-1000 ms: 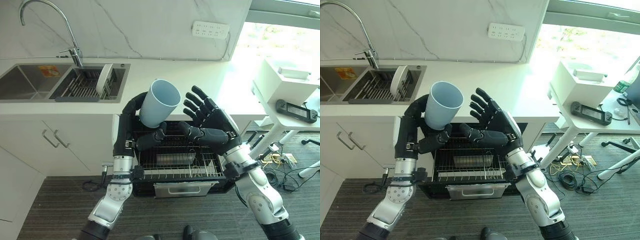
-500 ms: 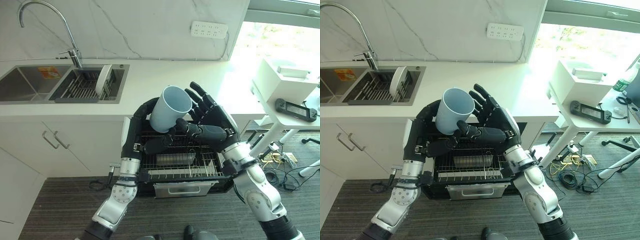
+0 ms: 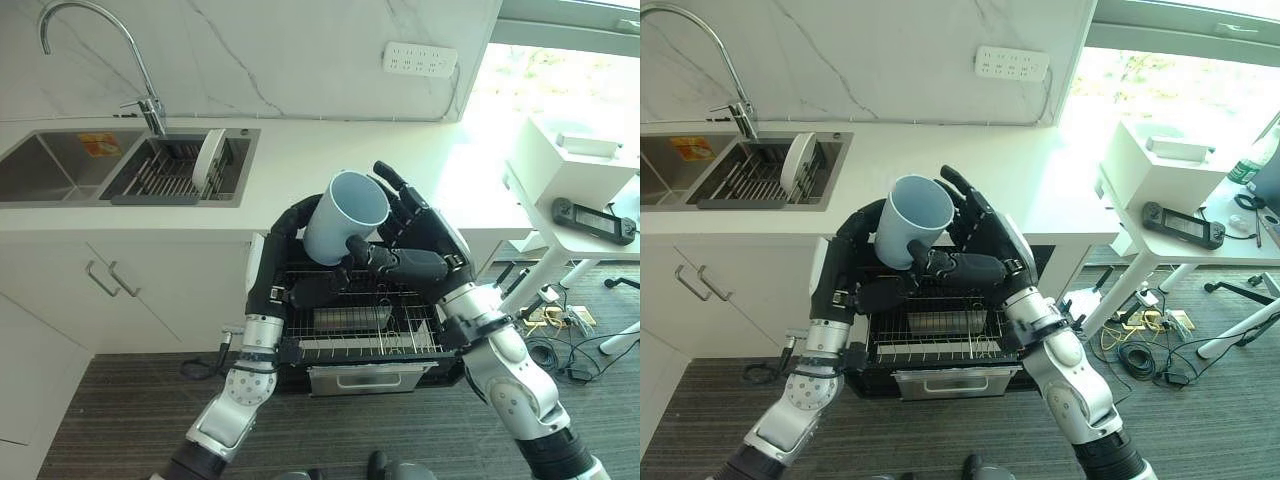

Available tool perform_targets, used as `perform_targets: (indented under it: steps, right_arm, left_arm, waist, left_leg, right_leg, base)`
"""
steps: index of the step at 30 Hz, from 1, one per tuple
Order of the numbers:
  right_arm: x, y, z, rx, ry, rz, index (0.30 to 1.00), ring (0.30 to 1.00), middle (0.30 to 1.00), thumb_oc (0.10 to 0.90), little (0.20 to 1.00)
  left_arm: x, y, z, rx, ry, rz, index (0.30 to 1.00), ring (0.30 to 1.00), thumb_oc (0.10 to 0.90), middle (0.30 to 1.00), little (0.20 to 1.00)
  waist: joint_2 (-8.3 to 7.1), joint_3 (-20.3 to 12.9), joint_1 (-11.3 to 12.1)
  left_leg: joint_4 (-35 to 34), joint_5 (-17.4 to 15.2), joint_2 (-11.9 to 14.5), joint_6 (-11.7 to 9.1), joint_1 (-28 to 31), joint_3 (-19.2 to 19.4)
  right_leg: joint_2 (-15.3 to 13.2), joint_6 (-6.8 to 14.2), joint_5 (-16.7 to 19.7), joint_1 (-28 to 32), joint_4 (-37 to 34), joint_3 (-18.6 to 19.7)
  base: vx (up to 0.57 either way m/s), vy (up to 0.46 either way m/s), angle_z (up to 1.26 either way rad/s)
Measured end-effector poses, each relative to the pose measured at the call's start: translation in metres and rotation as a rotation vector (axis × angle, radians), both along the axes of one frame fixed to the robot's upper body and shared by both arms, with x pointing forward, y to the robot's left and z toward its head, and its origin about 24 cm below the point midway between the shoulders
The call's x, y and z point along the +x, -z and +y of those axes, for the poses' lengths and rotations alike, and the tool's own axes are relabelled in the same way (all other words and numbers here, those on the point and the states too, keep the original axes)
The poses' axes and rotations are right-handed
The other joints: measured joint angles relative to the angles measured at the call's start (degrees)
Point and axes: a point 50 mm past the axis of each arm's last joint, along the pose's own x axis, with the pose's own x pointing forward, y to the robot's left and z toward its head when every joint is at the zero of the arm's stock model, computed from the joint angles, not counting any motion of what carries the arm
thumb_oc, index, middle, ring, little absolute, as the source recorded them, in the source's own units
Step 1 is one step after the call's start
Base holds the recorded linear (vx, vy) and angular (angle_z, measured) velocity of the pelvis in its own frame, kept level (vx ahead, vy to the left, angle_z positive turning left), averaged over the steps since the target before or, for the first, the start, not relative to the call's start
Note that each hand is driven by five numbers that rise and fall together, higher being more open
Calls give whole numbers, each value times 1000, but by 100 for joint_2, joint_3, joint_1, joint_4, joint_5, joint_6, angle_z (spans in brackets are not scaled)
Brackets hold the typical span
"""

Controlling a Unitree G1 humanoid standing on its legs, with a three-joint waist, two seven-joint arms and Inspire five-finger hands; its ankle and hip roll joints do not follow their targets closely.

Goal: Place the dishes in the dishwasher.

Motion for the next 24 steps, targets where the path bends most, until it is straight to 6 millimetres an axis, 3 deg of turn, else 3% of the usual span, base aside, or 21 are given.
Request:
perform_targets:
  steps: [13,14,15,16,24]
  right_arm:
    - [0,1,2,-3,-2,8,900,900,900,800,900]
    - [0,2,3,-3,0,10,707,707,707,671,707]
    - [0,2,3,-3,2,11,413,413,413,475,413]
    - [0,2,3,-2,5,12,300,300,300,400,300]
    - [1,1,0,-38,45,1,300,300,300,400,300]
  left_arm:
    - [0,1,-2,16,31,10,300,300,400,300,300]
    - [0,1,-2,16,31,10,300,300,400,300,300]
    - [0,1,-2,18,32,10,300,300,400,300,300]
    - [0,1,-2,18,32,11,300,300,400,300,300]
    - [0,-1,-3,-4,39,12,300,300,400,300,300]
  waist:
    - [1,0,2]
    - [0,0,4]
    - [1,0,0]
    - [1,0,0]
    - [6,1,-2]
  left_leg:
    - [0,0,0,0,0,-1]
    - [0,0,0,0,0,-1]
    - [-1,0,0,0,-1,-1]
    - [-1,0,0,0,-1,-2]
    - [0,0,0,0,-1,-2]
  right_leg:
    - [0,0,0,0,0,0]
    - [0,0,0,0,0,0]
    - [0,0,-1,0,0,-1]
    - [0,0,-1,0,0,-1]
    - [1,0,-1,-1,-2,-2]
  base:
    - [0,0,0]
    - [0,0,0]
    - [0,0,0]
    - [0,0,0]
    - [0,0,0]
